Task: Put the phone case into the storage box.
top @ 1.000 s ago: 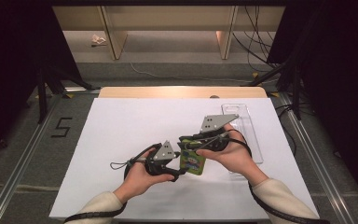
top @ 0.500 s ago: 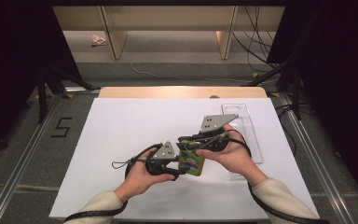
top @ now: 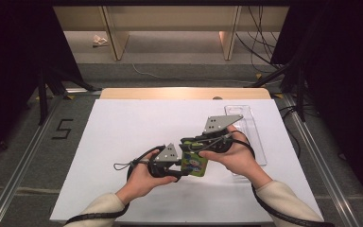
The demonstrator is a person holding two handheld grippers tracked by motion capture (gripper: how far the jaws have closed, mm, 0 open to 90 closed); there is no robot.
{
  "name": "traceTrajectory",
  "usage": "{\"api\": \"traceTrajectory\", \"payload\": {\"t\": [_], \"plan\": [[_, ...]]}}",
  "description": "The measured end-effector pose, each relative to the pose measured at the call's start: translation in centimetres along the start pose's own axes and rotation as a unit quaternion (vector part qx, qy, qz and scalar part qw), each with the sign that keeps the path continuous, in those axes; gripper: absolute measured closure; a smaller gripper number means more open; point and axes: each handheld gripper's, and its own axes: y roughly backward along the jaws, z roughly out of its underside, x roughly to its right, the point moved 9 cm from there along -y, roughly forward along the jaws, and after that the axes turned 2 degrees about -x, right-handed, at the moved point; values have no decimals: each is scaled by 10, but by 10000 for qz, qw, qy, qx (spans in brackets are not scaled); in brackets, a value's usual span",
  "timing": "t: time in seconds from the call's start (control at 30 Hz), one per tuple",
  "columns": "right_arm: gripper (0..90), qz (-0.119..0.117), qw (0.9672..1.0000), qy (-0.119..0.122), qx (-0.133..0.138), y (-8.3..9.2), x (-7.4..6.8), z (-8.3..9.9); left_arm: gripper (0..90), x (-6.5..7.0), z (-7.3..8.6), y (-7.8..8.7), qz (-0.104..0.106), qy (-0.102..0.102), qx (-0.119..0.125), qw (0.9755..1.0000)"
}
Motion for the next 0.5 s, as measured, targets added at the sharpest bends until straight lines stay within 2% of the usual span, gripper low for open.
{"api": "traceTrajectory", "payload": {"t": [0.5], "plan": [[775, -70, 9999, -83, 121, 2, 0, -2, 725, -3, -2, 5, -89, -3, 8, 10000]]}}
